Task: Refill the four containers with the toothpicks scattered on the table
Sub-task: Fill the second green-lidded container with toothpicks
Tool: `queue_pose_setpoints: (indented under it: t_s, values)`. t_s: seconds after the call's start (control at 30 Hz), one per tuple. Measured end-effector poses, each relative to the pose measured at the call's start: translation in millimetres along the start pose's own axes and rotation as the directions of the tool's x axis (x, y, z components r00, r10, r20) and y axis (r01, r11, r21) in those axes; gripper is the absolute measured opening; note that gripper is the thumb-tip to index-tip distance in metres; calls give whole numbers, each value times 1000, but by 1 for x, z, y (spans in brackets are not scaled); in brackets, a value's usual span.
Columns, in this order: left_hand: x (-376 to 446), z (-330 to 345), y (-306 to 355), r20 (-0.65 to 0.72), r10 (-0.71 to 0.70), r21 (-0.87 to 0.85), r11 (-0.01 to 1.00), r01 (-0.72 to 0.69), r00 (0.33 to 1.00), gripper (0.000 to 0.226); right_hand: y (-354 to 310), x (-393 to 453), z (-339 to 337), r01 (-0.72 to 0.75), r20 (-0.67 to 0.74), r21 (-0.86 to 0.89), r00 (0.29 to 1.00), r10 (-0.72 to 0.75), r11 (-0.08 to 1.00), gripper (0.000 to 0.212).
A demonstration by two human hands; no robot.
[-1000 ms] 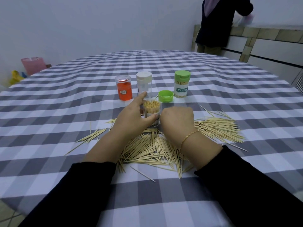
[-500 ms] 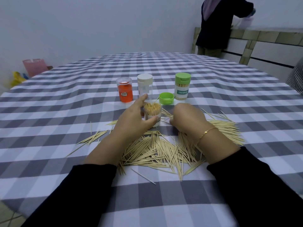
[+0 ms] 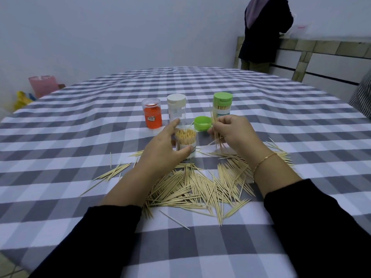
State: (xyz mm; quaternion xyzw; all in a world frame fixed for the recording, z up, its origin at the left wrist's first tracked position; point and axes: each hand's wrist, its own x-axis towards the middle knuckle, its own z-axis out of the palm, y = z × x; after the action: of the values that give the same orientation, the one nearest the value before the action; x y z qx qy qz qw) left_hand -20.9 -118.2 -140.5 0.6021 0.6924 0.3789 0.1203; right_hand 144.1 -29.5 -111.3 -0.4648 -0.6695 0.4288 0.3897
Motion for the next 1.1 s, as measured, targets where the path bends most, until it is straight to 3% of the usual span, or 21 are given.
queue_pose_setpoints:
  t_s: [0.2,0.47,0.67,0.77,0.9,1.1]
  values:
    - [0,1,0,5,6,-1,1000,-6,1000,84,0,2,4,24,-40,313,999,-12,949,17]
    - [0,2,3,14,2,-10,1000,-2,1000,83,0,3,11,84,-145,373,989,-31,924,9]
    - [-1,2,5,22,3,-7,1000,-3,1000,83,-16,-3,18,144,-167,591,984,-55,794,9]
    - [-2,3,6,19,4,-14,1000,-3,1000,84,-22,-9,26,168,-161,625,983,-84,763,14]
    - [-2,3,6,16,5,-30,1000,-4,1000,85,-22,-15,37,191,-159,572,980,-120,798,19]
    - [-3,4,7,7,10,-45,999,-10,1000,85,-16,-19,45,83,-24,514,996,-82,854,15]
